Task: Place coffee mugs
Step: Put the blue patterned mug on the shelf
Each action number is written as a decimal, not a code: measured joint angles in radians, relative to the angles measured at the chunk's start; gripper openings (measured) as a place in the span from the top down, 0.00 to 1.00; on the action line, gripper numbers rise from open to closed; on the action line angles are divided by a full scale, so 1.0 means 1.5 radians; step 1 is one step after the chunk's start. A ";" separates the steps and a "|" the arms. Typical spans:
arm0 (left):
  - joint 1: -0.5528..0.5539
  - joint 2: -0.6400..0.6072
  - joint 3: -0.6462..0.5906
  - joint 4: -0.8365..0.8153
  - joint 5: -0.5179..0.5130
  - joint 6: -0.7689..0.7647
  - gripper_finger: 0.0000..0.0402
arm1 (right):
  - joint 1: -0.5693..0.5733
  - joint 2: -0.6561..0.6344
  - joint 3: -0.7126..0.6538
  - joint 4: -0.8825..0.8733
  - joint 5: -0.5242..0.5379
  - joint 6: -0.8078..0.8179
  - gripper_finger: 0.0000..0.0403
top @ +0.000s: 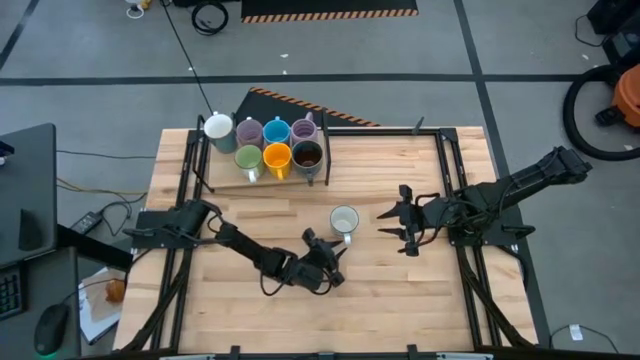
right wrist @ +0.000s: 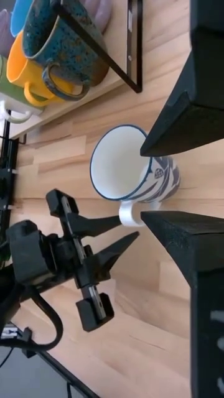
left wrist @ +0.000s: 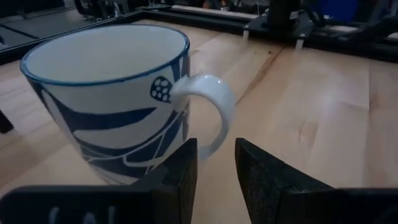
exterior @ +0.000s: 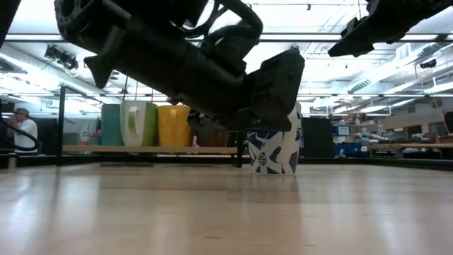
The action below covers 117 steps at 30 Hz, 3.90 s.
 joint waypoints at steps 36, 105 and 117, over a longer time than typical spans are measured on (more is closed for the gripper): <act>0.031 0.003 0.000 0.100 0.063 0.016 0.96 | 0.000 0.000 0.000 0.005 -0.017 0.005 0.61; -0.216 -0.576 -0.390 -0.286 -0.179 -0.228 0.96 | 0.000 0.000 0.000 0.020 -0.047 0.011 0.61; -0.272 -0.623 -0.486 -0.292 -0.301 -0.335 0.96 | 0.000 0.000 0.000 0.020 -0.048 0.015 0.61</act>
